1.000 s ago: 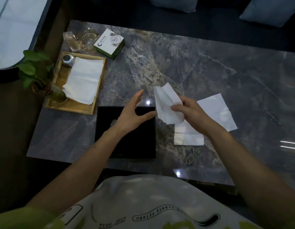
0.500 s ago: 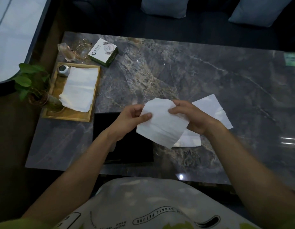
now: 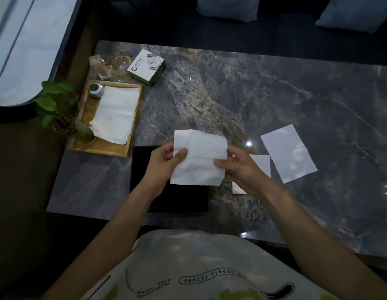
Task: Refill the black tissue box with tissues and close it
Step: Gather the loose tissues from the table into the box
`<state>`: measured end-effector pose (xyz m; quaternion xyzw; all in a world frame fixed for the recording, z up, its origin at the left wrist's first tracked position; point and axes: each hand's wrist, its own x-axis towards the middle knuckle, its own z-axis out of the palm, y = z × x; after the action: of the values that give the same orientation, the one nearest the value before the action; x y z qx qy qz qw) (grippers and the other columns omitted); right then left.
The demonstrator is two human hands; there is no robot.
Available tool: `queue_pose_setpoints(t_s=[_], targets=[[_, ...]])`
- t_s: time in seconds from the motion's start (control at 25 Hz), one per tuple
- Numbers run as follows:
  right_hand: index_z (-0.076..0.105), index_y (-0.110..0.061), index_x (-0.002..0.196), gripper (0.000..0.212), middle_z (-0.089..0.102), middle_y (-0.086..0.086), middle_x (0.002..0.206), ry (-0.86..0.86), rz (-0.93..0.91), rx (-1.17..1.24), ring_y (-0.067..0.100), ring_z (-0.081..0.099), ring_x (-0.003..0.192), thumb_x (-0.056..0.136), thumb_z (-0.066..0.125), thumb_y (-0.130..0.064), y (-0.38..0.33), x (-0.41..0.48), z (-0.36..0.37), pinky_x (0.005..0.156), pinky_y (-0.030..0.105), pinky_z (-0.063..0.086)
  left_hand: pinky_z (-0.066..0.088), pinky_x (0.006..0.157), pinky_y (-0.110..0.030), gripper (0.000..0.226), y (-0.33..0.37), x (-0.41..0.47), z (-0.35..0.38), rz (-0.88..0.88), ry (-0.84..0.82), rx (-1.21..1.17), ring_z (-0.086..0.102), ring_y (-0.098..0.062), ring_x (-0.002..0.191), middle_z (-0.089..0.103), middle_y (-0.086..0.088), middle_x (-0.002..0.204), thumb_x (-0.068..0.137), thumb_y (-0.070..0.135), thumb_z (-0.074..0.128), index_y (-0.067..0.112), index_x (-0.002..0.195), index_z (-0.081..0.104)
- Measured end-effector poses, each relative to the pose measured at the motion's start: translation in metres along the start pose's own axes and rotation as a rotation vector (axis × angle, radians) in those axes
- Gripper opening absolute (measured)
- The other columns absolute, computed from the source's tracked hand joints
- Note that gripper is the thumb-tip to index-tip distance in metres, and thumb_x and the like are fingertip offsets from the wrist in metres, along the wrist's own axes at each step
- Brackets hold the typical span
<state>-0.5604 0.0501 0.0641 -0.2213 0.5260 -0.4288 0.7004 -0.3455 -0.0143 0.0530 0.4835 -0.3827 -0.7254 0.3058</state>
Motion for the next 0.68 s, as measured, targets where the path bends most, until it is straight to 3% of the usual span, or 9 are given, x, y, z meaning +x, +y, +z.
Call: queue_pose_setpoints(t_s=[0.24,0.4,0.52,0.68], targets=[[0.056,-0.006,0.126,0.037,0.076,-0.001,0.097,0.054,-0.03,-0.07,0.016,0.073,0.088,0.092,0.057,0.005,-0.004,0.01,0.015,0.067,0.028,0.058,0.059,0.072,-0.026,0.021,0.002,-0.008,-0.029,0.006,-0.028,0.03,0.073,-0.02,0.094,0.077,-0.005,0.1,0.086,0.007,0.067,0.021,0.1,0.074],[0.068,-0.015,0.107,0.033,0.077,-0.003,0.09,0.024,-0.052,-0.058,0.013,0.074,0.083,0.091,0.054,0.01,-0.009,0.017,0.035,0.067,0.025,0.058,0.058,0.071,-0.023,0.02,0.006,-0.016,-0.058,0.025,-0.02,0.037,0.073,-0.015,0.088,0.078,-0.003,0.093,0.088,0.0,0.063,0.015,0.094,0.075],[0.077,-0.022,0.088,0.042,0.077,-0.006,0.085,0.022,-0.074,-0.118,0.008,0.073,0.08,0.09,0.052,0.012,-0.01,0.023,0.052,0.066,0.021,0.057,0.058,0.072,-0.022,0.026,0.014,-0.019,-0.081,0.033,-0.068,0.061,0.073,-0.014,0.088,0.078,-0.001,0.092,0.087,-0.001,0.063,0.02,0.088,0.078],[0.08,-0.034,0.087,0.053,0.077,-0.013,0.09,-0.011,-0.142,-0.254,0.003,0.072,0.086,0.089,0.052,0.011,-0.013,0.028,0.072,0.069,0.019,0.056,0.058,0.076,-0.025,0.033,0.02,-0.023,-0.101,0.084,-0.091,0.072,0.072,-0.012,0.089,0.077,0.003,0.091,0.087,-0.005,0.061,0.022,0.085,0.079]])
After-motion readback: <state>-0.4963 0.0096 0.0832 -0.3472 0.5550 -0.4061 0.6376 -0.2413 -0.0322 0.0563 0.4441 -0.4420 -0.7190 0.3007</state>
